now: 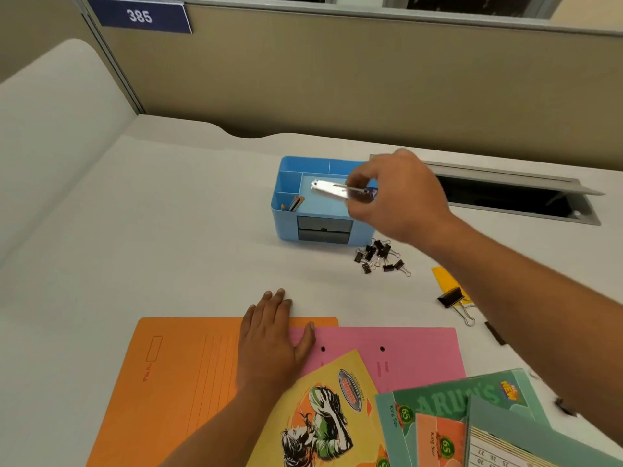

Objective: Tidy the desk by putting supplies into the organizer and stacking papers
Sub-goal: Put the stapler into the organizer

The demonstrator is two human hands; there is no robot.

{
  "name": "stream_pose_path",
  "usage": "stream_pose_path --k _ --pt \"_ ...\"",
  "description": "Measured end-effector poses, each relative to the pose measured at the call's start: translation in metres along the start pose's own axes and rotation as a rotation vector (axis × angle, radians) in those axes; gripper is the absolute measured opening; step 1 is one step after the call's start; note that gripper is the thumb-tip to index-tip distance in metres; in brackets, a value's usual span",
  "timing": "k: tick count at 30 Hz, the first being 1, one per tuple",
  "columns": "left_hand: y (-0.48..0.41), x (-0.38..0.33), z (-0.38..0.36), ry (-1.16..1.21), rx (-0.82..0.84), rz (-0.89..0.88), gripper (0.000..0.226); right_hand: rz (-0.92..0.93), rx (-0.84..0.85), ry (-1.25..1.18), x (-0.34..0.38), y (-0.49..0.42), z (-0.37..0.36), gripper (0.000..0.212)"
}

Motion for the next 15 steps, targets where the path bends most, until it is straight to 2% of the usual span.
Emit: stream_pose_path --k 9,15 --pt "0.001 0.0 0.0 0.007 0.019 0.007 0.066 0.053 0.2 0.193 -0.008 -0.058 -0.022 0.021" --pt "0.001 0.001 0.0 -0.002 0.019 0.001 0.064 0.067 0.336 0.264 -0.009 -0.069 -0.044 0.018"
Point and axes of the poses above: each hand's wrist, its own y-axis away from the middle knuckle, its own z-axis out of the back of the hand, x = y × z, the point moved 1 cm from there along -y, towards the middle knuckle, and after that the axes turned 12 degrees about z, right-handed, at the moved point
